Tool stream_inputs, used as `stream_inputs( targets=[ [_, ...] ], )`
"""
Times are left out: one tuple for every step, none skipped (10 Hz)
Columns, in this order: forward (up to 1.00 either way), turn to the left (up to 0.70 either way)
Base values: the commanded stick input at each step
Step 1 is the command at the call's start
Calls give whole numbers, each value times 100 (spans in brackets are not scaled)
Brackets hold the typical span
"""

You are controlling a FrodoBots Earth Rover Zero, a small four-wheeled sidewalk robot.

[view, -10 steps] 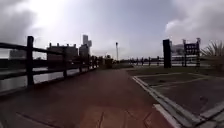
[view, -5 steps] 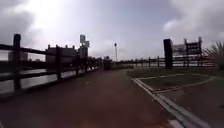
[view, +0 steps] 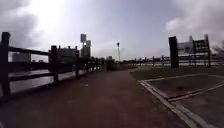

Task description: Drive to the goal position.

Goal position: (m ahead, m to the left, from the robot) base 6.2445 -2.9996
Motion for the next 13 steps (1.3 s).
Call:
stream_inputs(
  targets=[
    [89, 0],
    [89, 0],
    [89, 4],
    [89, 36],
    [89, 28],
    [89, 11],
    [89, 0],
    [89, 0],
    [89, 0],
    [89, 0],
    [89, 0],
    [89, 0],
    [89, 0]
  ],
)
